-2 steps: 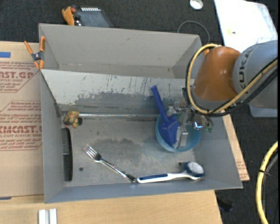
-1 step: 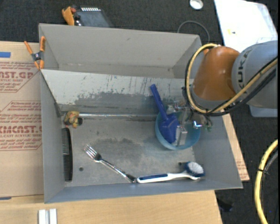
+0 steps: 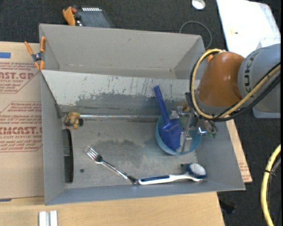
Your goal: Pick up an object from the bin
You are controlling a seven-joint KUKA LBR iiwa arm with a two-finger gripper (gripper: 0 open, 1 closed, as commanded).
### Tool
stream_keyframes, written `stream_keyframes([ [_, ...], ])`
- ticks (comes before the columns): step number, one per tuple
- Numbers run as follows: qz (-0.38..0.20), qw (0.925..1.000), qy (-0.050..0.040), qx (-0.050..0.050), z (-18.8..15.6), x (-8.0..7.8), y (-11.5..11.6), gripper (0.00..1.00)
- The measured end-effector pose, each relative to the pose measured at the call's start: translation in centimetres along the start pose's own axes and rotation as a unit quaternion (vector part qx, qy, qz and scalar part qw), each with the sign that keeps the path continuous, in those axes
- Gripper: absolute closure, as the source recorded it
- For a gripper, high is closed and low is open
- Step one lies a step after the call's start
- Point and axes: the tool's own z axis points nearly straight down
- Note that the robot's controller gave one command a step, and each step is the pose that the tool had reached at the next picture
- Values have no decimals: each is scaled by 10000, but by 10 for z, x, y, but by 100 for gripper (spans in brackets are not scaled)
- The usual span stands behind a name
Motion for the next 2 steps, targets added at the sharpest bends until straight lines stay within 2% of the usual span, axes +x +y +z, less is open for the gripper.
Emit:
stream_keyframes([
  [1,-1092,9940,-18,1,3,-7,3,0],
  [2,-374,9993,-90,32,5,0,12,100],
])
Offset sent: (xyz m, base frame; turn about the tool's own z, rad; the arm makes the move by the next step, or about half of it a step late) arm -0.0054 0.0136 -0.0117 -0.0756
